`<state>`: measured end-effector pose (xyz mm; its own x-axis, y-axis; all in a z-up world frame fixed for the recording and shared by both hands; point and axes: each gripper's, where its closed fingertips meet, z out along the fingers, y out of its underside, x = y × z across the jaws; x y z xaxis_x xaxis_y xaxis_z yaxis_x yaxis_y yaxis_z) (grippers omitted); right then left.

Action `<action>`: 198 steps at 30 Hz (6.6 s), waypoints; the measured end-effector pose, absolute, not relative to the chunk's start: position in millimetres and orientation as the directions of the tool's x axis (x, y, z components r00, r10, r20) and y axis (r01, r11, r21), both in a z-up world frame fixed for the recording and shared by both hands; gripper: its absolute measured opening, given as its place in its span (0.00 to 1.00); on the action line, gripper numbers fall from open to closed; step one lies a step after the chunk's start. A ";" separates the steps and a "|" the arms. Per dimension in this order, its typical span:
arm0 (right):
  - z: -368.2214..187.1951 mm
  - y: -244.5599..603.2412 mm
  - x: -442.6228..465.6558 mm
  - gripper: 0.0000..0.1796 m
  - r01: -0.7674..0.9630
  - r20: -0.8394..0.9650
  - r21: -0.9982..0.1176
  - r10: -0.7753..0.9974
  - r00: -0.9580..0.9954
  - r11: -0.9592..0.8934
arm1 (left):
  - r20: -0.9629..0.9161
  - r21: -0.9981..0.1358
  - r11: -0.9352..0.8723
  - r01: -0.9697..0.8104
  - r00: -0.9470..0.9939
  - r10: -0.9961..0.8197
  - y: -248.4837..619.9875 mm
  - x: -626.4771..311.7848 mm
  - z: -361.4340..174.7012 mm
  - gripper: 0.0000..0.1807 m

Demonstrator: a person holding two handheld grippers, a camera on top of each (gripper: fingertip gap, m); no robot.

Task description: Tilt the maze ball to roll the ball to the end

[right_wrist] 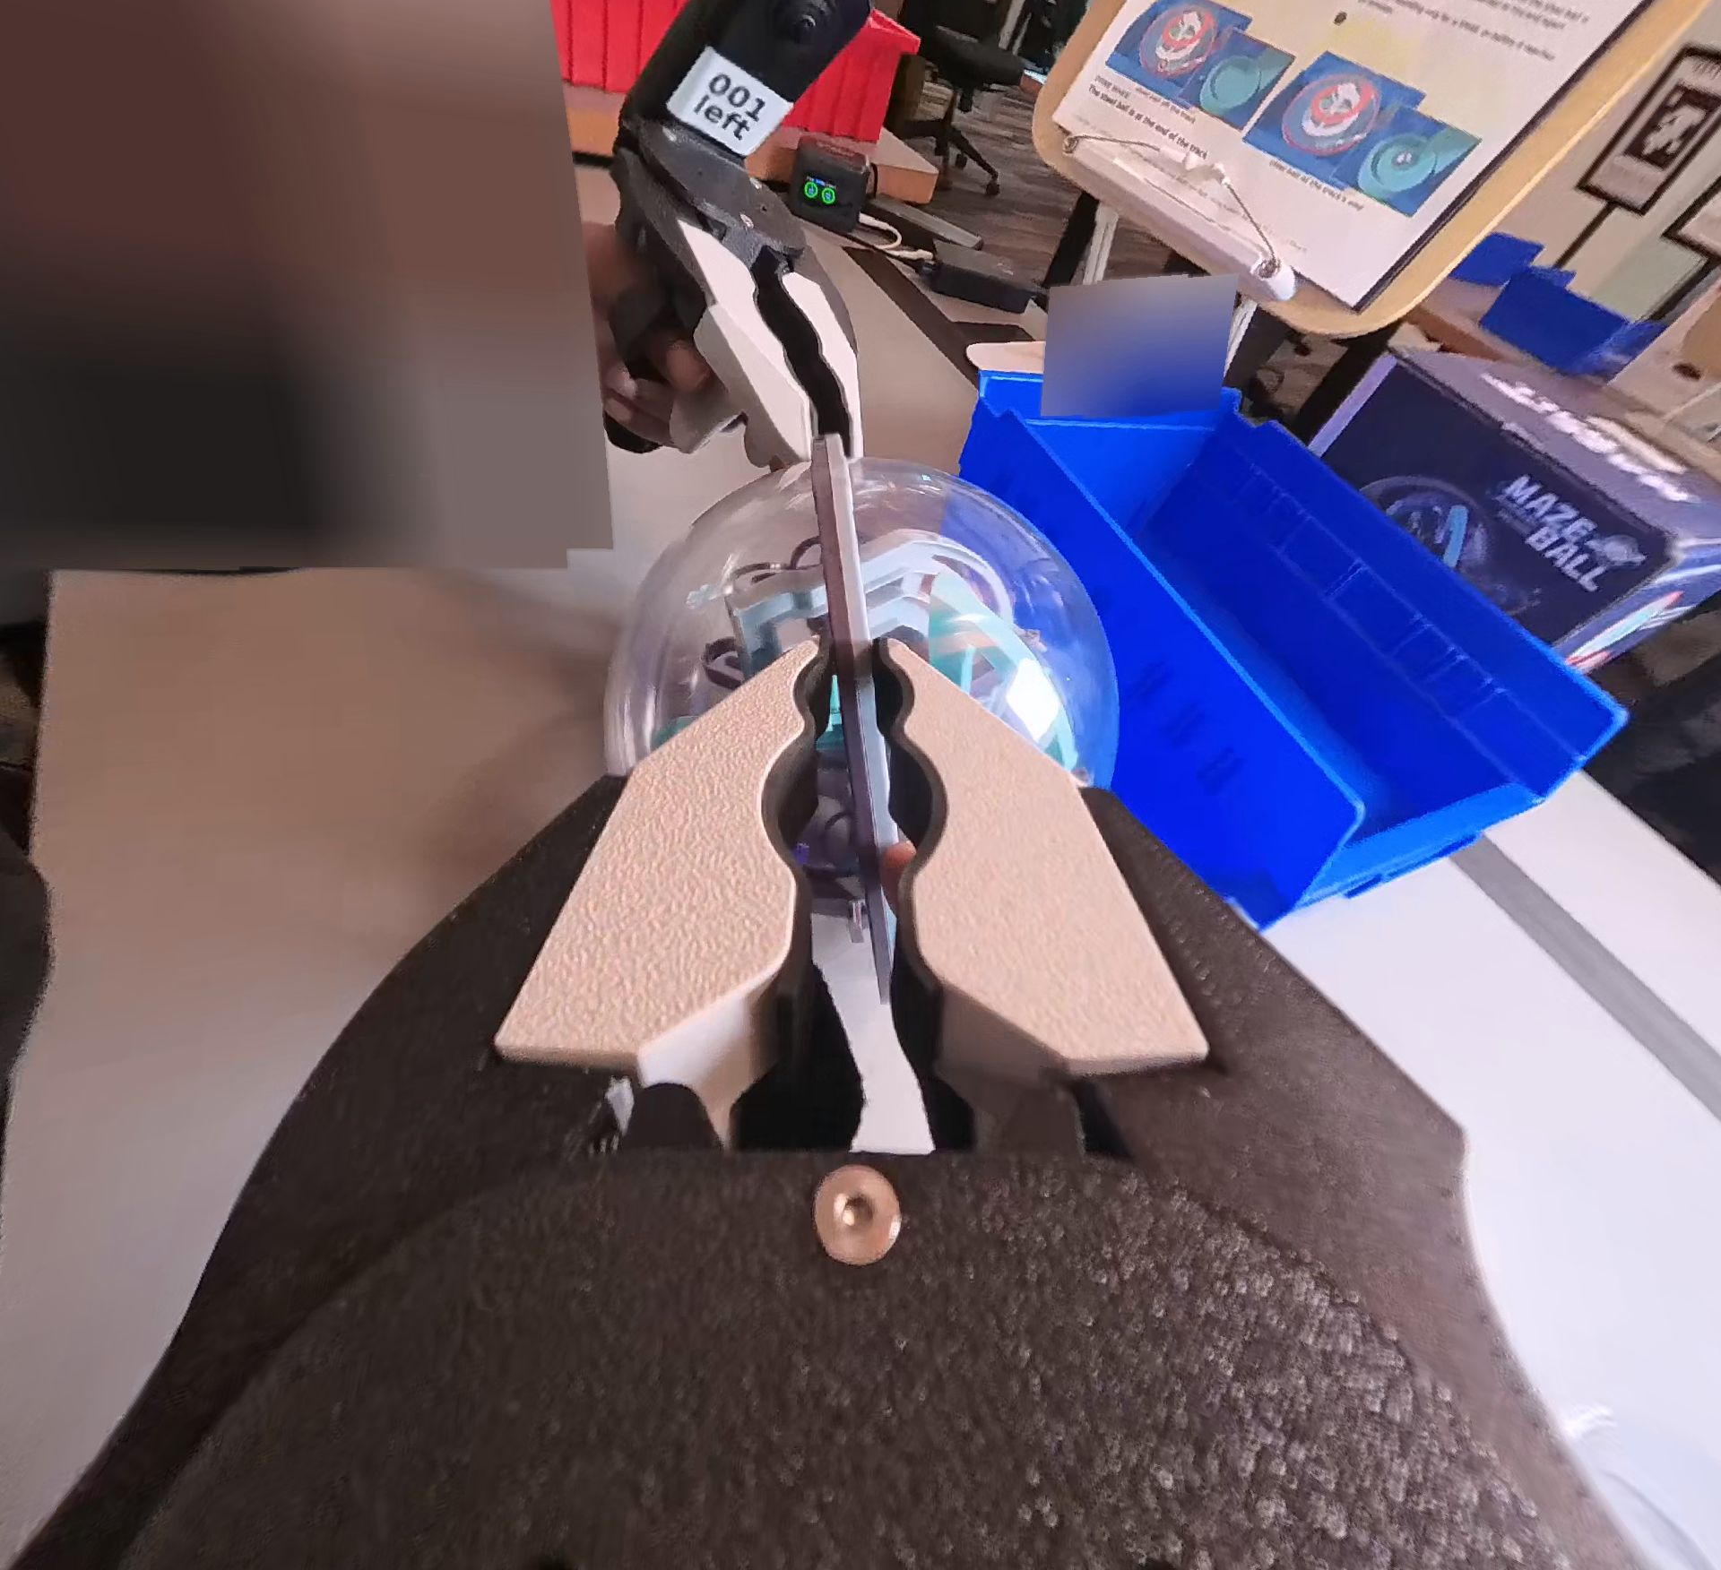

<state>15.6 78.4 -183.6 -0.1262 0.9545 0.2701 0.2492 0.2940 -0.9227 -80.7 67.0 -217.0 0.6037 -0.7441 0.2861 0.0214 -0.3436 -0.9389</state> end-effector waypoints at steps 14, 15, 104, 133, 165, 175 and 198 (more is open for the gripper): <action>-180.0 91.4 31.8 0.03 0.196 0.043 -0.978 0.993 -0.111 0.065 | 0.447 -0.873 -0.479 0.085 0.531 -0.720 74.5 -70.6 -201.2 0.06; -181.6 91.4 33.6 0.03 0.190 0.046 -0.979 0.993 -0.112 0.067 | 0.439 -0.877 -0.474 0.078 0.530 -0.726 74.6 -69.5 -200.0 0.06; -211.5 74.0 22.6 0.03 0.140 0.129 -0.977 0.967 -0.219 0.162 | 0.146 -0.987 -0.160 0.007 0.447 -0.882 50.1 -88.9 -186.8 0.04; -212.1 75.2 30.8 0.03 0.192 0.218 -0.939 0.924 -0.313 0.286 | 0.125 -0.992 -0.109 0.061 0.454 -0.882 22.9 -74.3 -184.5 0.04; -182.7 91.8 11.4 0.03 0.339 0.180 -0.863 0.855 -0.486 0.374 | 0.217 -0.972 -0.232 0.030 0.491 -0.844 18.3 -73.8 -223.0 0.03; -183.0 96.1 10.9 0.03 0.297 0.141 -0.902 0.863 -0.486 0.314 | 0.203 -0.977 -0.211 0.038 0.480 -0.853 15.2 -68.5 -216.7 0.01; -189.7 96.1 3.5 0.03 0.211 0.204 -0.914 0.842 -0.500 0.347 | 0.036 -0.987 -0.122 -0.108 0.589 -0.807 18.2 -50.1 -201.8 0.00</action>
